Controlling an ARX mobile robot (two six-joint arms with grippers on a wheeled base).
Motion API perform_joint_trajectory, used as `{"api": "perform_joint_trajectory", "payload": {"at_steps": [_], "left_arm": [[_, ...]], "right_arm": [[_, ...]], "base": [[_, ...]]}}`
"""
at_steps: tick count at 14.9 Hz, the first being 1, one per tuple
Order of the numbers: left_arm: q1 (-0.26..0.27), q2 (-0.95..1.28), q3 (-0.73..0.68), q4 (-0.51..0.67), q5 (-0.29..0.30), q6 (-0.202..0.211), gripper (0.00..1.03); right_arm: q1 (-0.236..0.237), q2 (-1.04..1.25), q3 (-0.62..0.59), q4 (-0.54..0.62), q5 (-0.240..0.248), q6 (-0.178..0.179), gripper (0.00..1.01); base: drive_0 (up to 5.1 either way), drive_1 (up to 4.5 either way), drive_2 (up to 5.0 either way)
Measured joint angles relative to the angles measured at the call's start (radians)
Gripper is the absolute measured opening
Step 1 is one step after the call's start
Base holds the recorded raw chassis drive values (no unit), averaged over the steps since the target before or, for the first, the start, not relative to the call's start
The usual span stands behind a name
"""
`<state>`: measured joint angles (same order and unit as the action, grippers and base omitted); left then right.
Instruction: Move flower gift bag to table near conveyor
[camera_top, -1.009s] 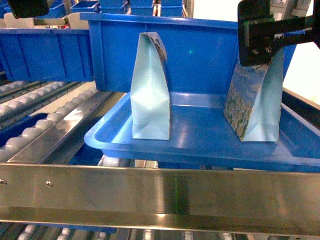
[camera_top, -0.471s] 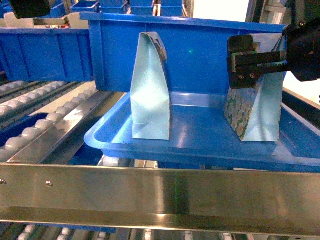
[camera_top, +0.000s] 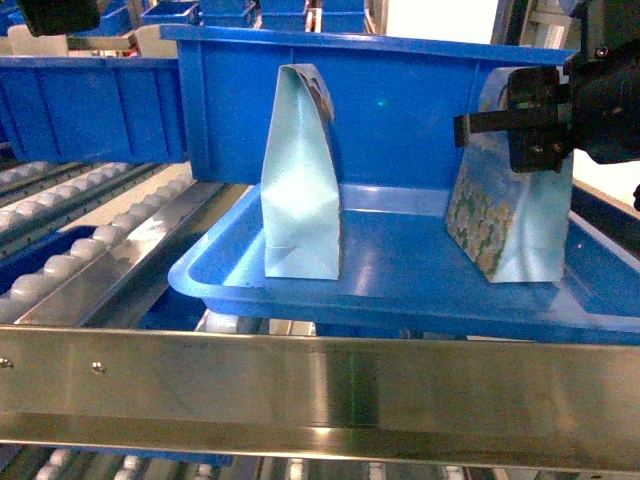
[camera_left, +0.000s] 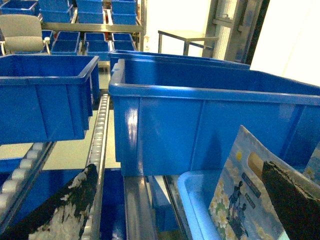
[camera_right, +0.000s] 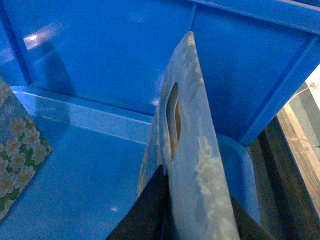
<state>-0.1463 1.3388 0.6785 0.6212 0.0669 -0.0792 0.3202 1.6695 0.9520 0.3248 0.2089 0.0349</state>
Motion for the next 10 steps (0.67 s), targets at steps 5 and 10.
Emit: {"api": "perform_joint_trajectory", "payload": {"at_steps": [5, 10], "left_arm": [[0.0, 0.0, 0.0, 0.0, 0.0, 0.0, 0.98], [0.0, 0.0, 0.0, 0.0, 0.0, 0.0, 0.98]], "right_arm": [[0.0, 0.005, -0.021, 0.043, 0.011, -0.011, 0.02], [-0.016, -0.125, -0.069, 0.065, 0.022, -0.028, 0.02]], "base": [[0.0, 0.0, 0.0], [0.0, 0.0, 0.0]]}}
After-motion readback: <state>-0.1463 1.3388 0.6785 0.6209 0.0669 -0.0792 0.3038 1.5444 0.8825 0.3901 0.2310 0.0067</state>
